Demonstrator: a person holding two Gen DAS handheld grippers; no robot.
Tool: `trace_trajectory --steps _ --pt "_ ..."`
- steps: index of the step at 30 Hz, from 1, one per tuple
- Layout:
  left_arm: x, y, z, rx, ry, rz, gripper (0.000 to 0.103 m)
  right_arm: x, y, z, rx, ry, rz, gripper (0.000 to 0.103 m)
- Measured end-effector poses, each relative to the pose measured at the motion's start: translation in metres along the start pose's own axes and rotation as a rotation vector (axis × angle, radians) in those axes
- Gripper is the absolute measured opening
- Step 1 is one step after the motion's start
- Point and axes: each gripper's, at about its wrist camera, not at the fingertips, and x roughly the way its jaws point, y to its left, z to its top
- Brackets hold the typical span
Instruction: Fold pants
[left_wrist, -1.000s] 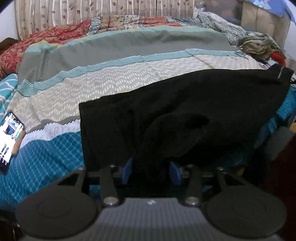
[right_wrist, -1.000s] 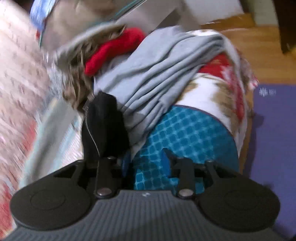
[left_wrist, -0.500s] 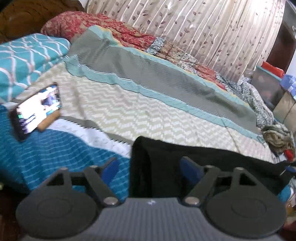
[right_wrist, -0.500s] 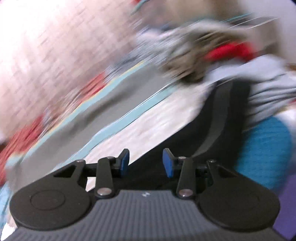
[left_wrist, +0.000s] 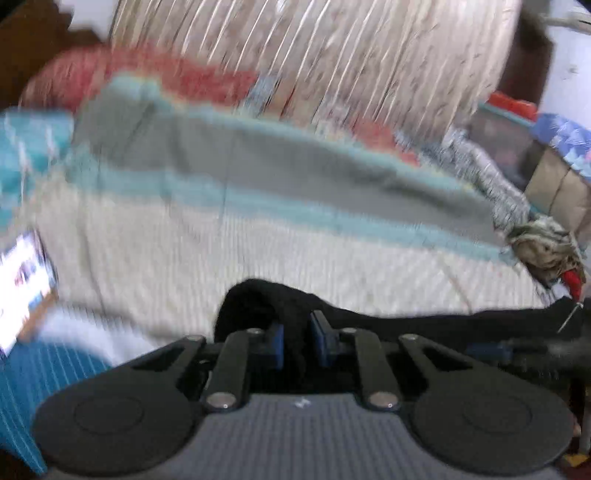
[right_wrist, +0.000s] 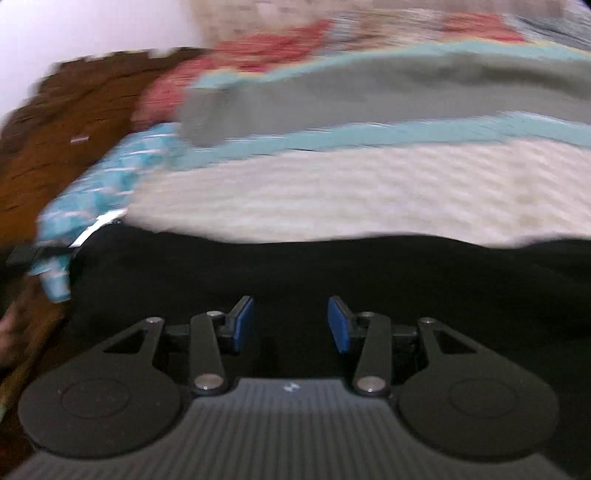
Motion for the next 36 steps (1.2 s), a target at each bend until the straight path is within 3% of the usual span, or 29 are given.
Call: trace_trajectory --steps 2,4,5,7,8,10,12,15,19,20,22,24,26,27,28,29,32,36 --pt "-0.005 0.001 0.008 0.048 -0.029 0.055 0.016 0.001 0.027 0.003 -0.096 -0.009 0.088 0.047" --pt "0.010 0.005 0.007 0.118 -0.005 0.179 0.022 0.015 0.050 0.002 -0.191 0.009 0.117 0.047" --pt "0.023 0.011 0.002 0.134 0.030 0.239 0.023 0.031 0.057 0.000 -0.225 0.050 0.108 0.047" --pt "0.046 0.029 -0.011 0.067 0.149 0.311 0.024 0.079 0.063 -0.007 -0.291 0.196 0.034 0.047" --pt "0.047 0.042 -0.019 -0.011 0.189 0.302 0.024 0.098 0.063 -0.014 -0.317 0.243 -0.007 0.048" --pt "0.031 0.064 -0.034 -0.164 0.180 0.232 0.032 0.096 0.060 -0.018 -0.306 0.194 -0.001 0.050" --pt "0.010 0.077 -0.047 -0.274 0.142 0.201 0.053 0.089 0.053 -0.010 -0.251 0.200 0.018 0.050" --pt "-0.010 0.091 -0.061 -0.420 0.133 0.062 0.056 0.069 0.061 0.000 -0.207 0.143 0.047 0.050" --pt "-0.005 0.088 -0.076 -0.516 0.165 -0.084 0.065 0.044 0.088 0.005 -0.319 0.045 0.142 0.052" --pt "-0.001 0.088 -0.080 -0.553 0.169 -0.123 0.072 0.039 0.094 0.004 -0.351 0.038 0.173 0.055" --pt "0.009 0.088 -0.087 -0.610 0.177 -0.179 0.074 0.045 0.108 0.003 -0.427 0.045 0.217 0.067" --pt "0.021 0.087 -0.088 -0.633 0.181 -0.180 0.074 0.059 0.124 -0.007 -0.542 0.079 0.208 0.068" --pt "0.022 0.089 -0.089 -0.650 0.166 -0.187 0.074 0.083 0.135 -0.023 -0.684 0.152 0.140 0.062" --pt "0.022 0.090 -0.089 -0.657 0.157 -0.193 0.074 0.093 0.136 -0.030 -0.734 0.183 0.105 0.031" --pt "0.015 0.090 -0.091 -0.661 0.145 -0.194 0.074 0.100 0.133 -0.033 -0.747 0.203 0.072 0.017" --pt "0.010 0.092 -0.090 -0.659 0.136 -0.191 0.074 0.102 0.128 -0.027 -0.687 0.211 0.079 0.017" --pt "-0.004 0.091 -0.082 -0.648 0.112 -0.201 0.081 0.087 0.101 0.012 -0.367 0.169 0.221 0.014" --pt "-0.003 0.081 -0.061 -0.641 0.090 -0.306 0.094 0.075 0.068 0.039 -0.139 0.128 0.248 0.014"
